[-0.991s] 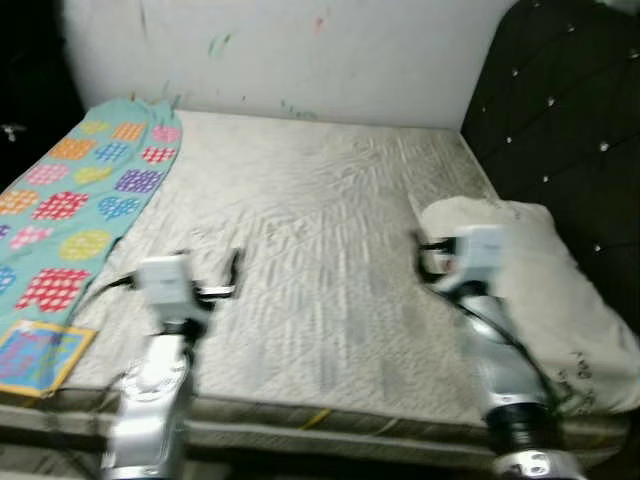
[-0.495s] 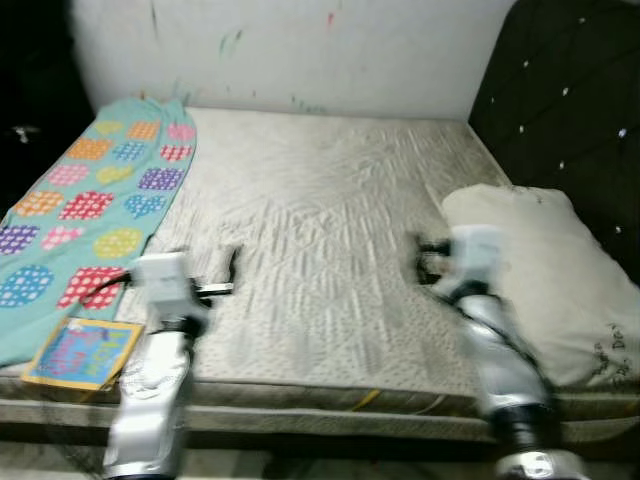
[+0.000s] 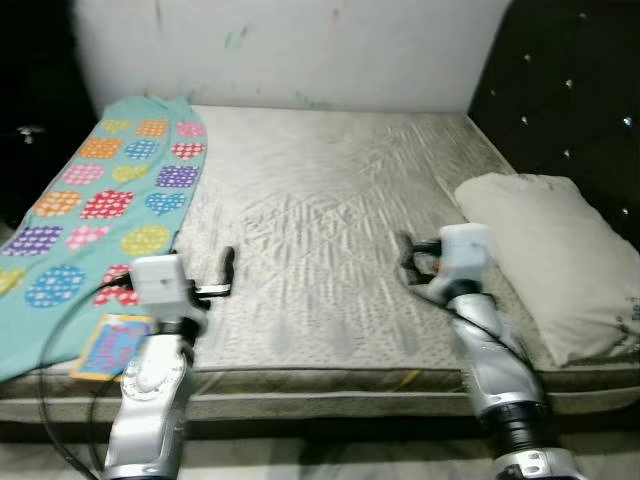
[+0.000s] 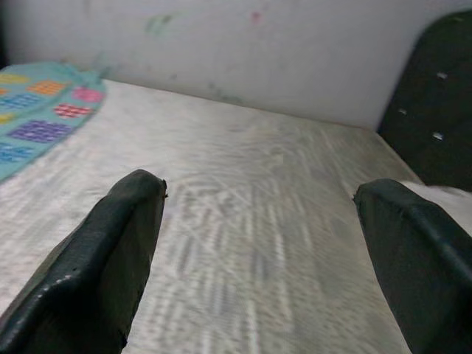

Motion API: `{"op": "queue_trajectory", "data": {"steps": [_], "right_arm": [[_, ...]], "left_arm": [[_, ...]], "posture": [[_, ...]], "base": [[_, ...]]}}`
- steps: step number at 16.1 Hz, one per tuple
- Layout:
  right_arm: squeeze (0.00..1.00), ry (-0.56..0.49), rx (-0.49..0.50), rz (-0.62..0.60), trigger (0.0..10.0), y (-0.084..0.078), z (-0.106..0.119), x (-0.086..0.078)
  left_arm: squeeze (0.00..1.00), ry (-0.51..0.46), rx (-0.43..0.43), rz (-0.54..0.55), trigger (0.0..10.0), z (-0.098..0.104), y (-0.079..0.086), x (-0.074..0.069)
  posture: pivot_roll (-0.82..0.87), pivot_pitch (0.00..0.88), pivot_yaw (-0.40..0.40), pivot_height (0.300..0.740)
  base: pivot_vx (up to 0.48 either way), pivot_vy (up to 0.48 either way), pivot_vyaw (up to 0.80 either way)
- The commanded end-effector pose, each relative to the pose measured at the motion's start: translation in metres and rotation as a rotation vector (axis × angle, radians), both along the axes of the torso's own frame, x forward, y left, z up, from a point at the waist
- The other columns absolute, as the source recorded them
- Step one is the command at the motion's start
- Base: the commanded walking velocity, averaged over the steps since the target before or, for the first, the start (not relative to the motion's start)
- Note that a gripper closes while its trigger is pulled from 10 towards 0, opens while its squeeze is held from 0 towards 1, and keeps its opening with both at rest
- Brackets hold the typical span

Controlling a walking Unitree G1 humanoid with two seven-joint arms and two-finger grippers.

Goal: Clean up the room

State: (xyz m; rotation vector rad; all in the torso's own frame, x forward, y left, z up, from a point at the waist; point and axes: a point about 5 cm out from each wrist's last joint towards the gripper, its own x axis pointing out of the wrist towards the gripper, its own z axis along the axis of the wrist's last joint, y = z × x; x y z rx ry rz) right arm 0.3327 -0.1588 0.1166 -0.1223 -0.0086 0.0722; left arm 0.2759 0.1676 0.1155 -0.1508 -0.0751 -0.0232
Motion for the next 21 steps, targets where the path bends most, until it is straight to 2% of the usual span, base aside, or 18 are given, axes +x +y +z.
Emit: {"op": "queue_trajectory", "data": {"steps": [1, 3, 10, 21], "right_arm": [[0.00, -0.011, -0.005, -0.034, 10.0, -0.0107, 0.0043, 0.0019], [0.00, -0.005, 0.010, -0.040, 10.0, -0.0124, 0.0029, 0.0015], [0.00, 0.000, 0.020, -0.036, 10.0, -0.0118, 0.0012, 0.0011], [0.00, 0.000, 0.021, -0.037, 10.0, -0.0125, 0.0014, 0.0017]], "left_arm": [[0.00, -0.001, -0.002, -0.020, 10.0, 0.0003, -0.0064, 0.0009], [0.00, -0.002, -0.006, -0.015, 10.0, 0.0006, -0.0054, 0.0019], [0.00, -0.030, -0.017, -0.058, 10.0, 0.0040, -0.0077, -0.0009], [0.00, -0.031, -0.016, -0.075, 10.0, 0.0040, -0.0089, -0.0006]], "posture": [[-0.03, 0.000, -0.022, 0.740], [-0.03, 0.000, -0.022, 0.740], [-0.03, 0.000, -0.022, 0.740], [-0.03, 0.000, -0.021, 0.740]], "base": [[0.000, 0.476, 0.00], [0.000, 0.392, 0.00], [0.000, 0.000, 0.00], [0.299, 0.000, 0.00]]}}
